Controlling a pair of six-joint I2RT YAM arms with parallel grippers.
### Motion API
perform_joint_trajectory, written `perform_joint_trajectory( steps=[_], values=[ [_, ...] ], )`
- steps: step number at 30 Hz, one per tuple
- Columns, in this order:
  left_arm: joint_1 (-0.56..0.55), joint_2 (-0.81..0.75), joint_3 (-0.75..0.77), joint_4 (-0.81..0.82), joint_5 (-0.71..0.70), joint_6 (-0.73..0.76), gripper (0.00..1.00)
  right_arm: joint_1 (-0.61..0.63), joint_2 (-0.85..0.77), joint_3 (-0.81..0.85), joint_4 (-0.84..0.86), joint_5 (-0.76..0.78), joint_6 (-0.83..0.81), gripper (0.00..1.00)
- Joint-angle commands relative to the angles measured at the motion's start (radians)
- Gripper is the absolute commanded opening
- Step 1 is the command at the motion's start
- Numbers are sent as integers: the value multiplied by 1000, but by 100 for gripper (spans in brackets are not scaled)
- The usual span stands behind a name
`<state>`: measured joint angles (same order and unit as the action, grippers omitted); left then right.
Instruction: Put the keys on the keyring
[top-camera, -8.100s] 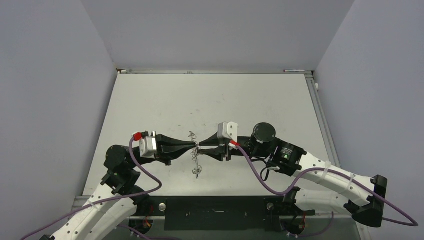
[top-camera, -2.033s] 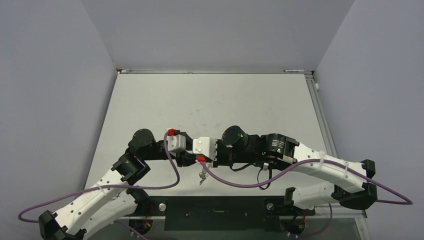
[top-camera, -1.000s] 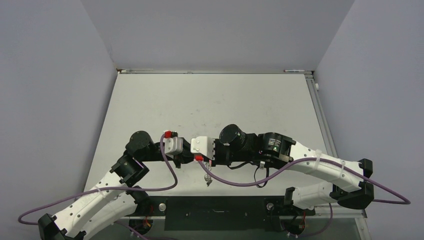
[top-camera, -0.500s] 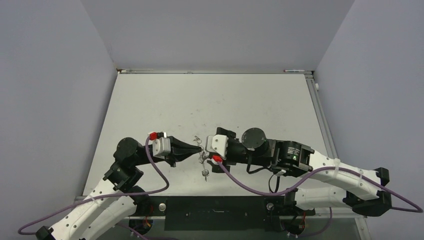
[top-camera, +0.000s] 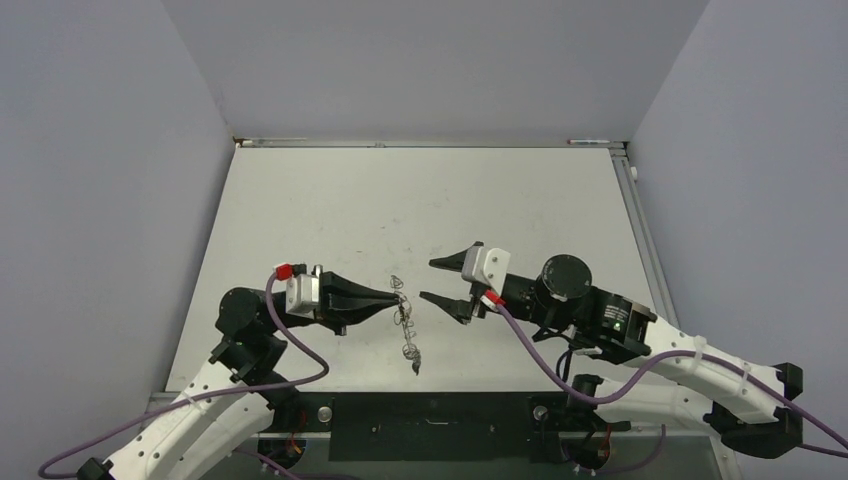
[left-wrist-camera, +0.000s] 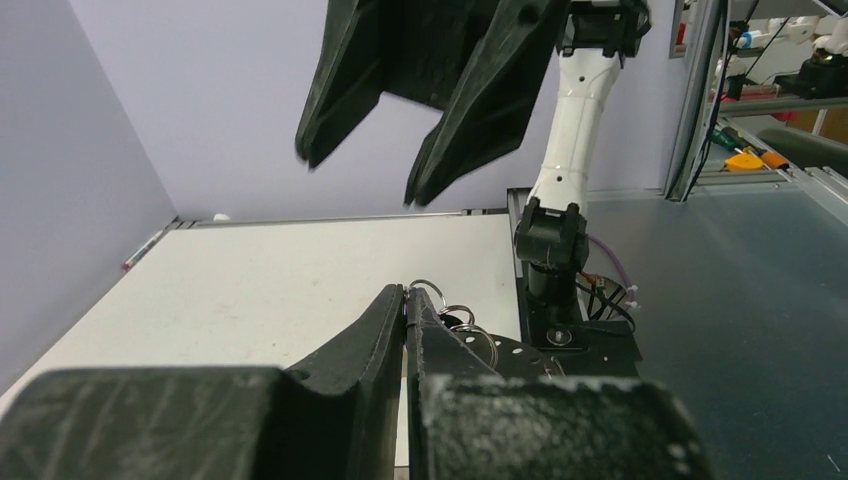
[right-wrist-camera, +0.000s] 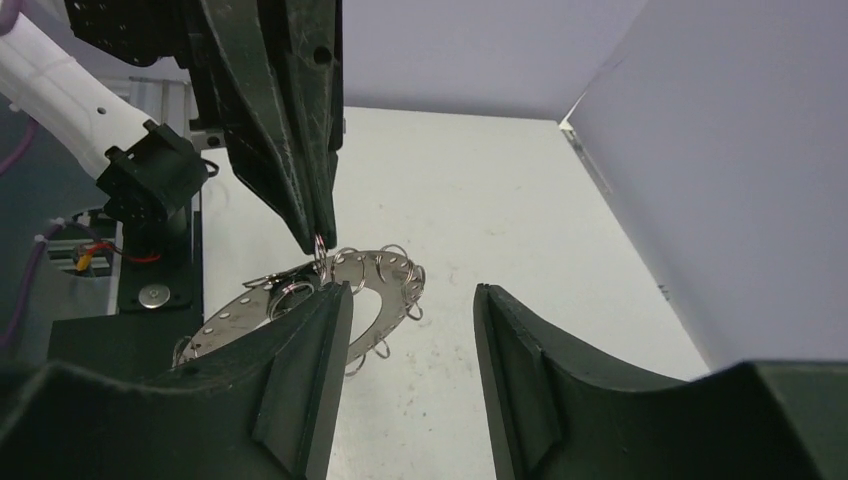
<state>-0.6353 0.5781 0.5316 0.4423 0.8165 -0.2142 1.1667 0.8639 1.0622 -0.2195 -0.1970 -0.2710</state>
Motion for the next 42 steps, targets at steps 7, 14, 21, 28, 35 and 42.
perform_joint_trajectory(
  steps=[7,14,21,28,35,42],
  values=[
    [27,-44,-26,251,5,-126,0,-90,74,-27,209,-38,309,42],
    [52,-88,-90,419,-137,-245,0,-108,62,-59,310,-15,479,40],
    [52,-152,-190,577,-387,-326,0,-110,52,-95,389,54,546,39],
    [46,42,-356,1146,-515,-457,0,-118,40,-160,489,99,584,38],
    [29,142,-329,1198,-446,-438,0,-170,87,-157,535,-88,672,37],
    [18,107,-341,1115,-431,-389,0,-273,146,-159,653,-296,888,38]
  ],
)
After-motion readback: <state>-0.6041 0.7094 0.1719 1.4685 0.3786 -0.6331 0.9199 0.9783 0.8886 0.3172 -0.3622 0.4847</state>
